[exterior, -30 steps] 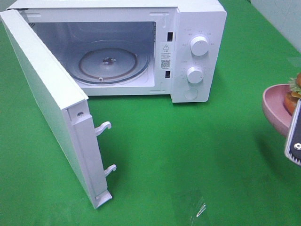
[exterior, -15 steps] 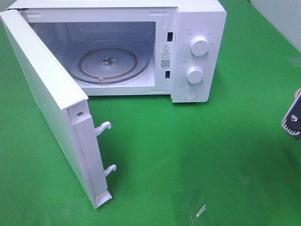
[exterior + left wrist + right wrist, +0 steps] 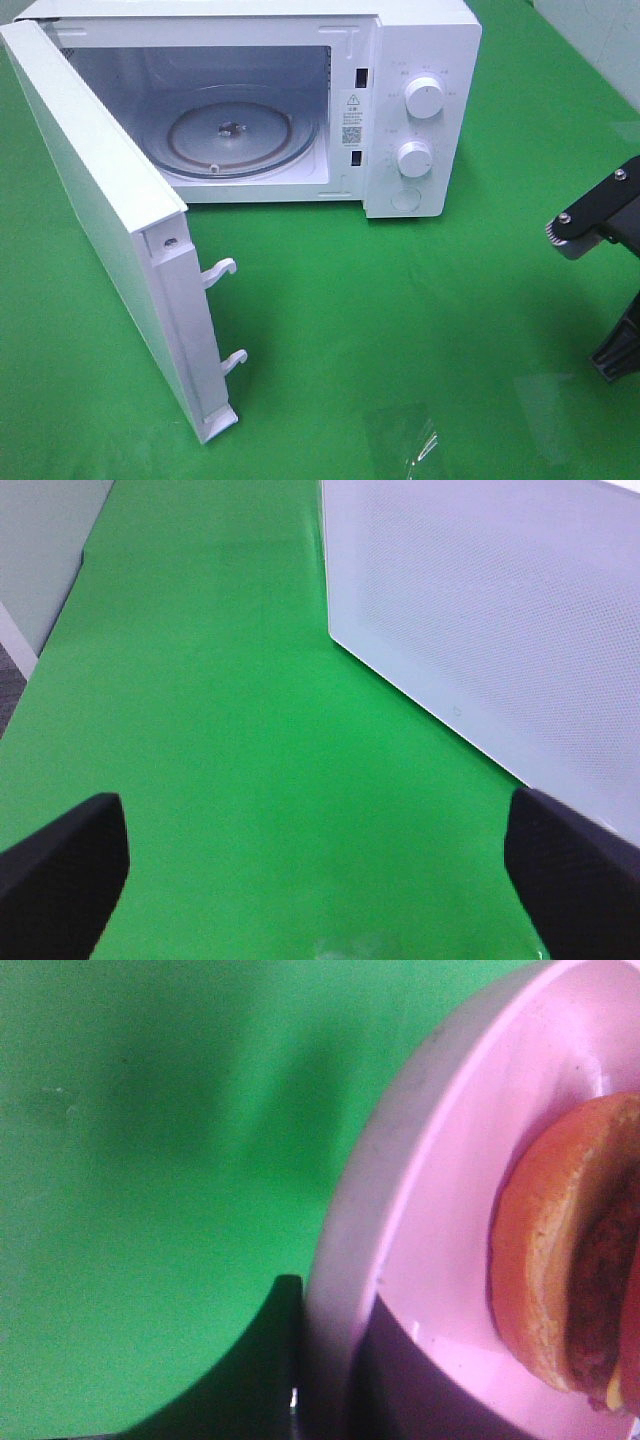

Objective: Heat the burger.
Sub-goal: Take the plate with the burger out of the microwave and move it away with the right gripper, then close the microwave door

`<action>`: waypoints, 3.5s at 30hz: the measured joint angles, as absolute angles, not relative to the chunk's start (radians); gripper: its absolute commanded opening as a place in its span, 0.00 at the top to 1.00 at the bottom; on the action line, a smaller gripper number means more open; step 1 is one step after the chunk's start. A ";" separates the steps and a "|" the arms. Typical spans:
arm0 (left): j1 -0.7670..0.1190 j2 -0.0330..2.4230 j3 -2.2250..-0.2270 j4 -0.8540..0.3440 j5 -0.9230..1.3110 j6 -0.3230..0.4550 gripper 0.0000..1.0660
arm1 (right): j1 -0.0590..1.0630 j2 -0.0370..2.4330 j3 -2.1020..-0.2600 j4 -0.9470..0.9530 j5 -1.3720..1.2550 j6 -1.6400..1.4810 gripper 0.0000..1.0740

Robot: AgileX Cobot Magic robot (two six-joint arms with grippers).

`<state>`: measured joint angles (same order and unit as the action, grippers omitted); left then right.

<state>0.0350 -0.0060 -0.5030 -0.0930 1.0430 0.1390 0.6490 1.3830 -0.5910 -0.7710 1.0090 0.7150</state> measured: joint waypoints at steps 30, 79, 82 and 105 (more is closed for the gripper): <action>0.035 -0.006 -0.503 -0.093 1.043 0.139 0.12 | 0.535 1.829 -0.597 -0.922 0.766 1.082 0.88; 0.035 -0.006 -0.503 -0.093 1.043 0.139 0.12 | 0.527 0.466 -0.655 -0.298 1.092 0.238 0.29; 0.035 -0.006 -0.503 -0.093 1.043 0.139 0.12 | 0.470 0.385 -0.655 -0.286 1.087 0.228 0.29; 0.035 -0.006 -0.503 -0.093 1.043 0.139 0.12 | 0.052 -0.006 -0.512 -0.147 1.002 0.077 0.29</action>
<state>0.0350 -0.0060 -0.5030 -0.0930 1.0430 0.1390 0.0520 -0.0060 -0.5120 -0.1470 1.0020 0.0770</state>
